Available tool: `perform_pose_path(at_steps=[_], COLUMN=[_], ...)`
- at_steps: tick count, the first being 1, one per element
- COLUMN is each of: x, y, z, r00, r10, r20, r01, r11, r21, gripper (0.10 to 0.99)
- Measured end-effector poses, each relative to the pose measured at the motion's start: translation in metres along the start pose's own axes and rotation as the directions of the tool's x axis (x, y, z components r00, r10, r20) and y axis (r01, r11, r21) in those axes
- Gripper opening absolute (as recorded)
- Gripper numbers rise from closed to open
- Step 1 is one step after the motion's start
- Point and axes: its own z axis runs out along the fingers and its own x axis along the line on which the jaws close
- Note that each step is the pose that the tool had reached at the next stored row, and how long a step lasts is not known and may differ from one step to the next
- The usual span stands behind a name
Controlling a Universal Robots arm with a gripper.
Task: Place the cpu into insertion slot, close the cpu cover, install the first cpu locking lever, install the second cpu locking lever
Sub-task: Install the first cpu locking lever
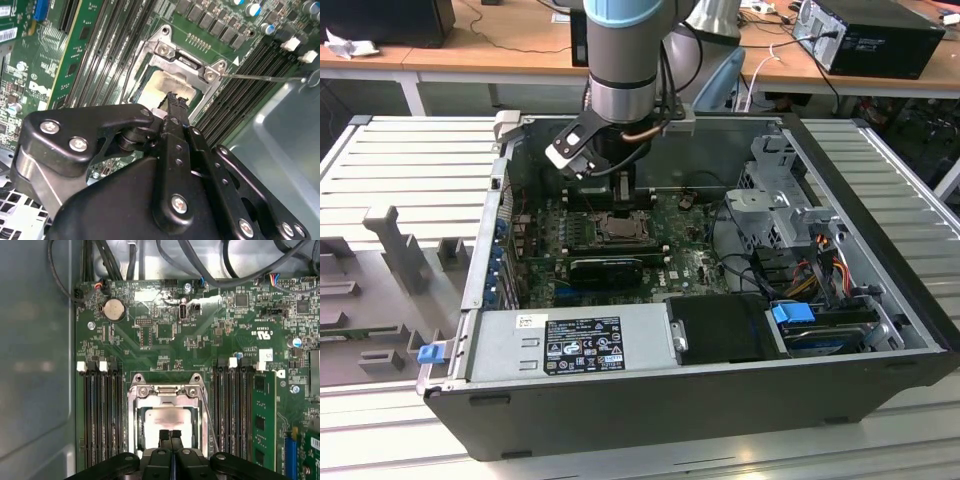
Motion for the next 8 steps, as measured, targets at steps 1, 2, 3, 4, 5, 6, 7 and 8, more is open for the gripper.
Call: perform_pose_path(at_steps=[1, 2, 3, 4, 5, 6, 7, 8], x=[0.0, 0.0, -0.0001, -0.0001, 0.0, 0.0001, 0.0002, 0.0004], y=[-0.0016, -0.0018, -0.0019, -0.002, -0.0019, -0.0019, -0.0018, -0.0016], z=[0.0, 0.0, -0.0001, -0.0008, -0.0019, -0.0031, -0.0063, -0.0103], r00=[1.0, 1.0, 1.0, 1.0, 1.0, 1.0, 1.0, 1.0], r10=[0.0, 0.0, 0.0, 0.0, 0.0, 0.0, 0.0, 0.0], r20=[0.0, 0.0, 0.0007, 0.0019, 0.0029, 0.0034, 0.0038, 0.0038], r01=[0.0, 0.0, 0.0, 0.0, 0.0, 0.0, 0.0, 0.0], r11=[1.0, 1.0, 1.0, 1.0, 1.0, 1.0, 1.0, 1.0], r21=[0.0, 0.0, 0.0, 0.0, 0.0, 0.0, 0.0, 0.0], gripper=[0.106, 0.106, 0.106, 0.106, 0.106, 0.106, 0.106, 0.106])
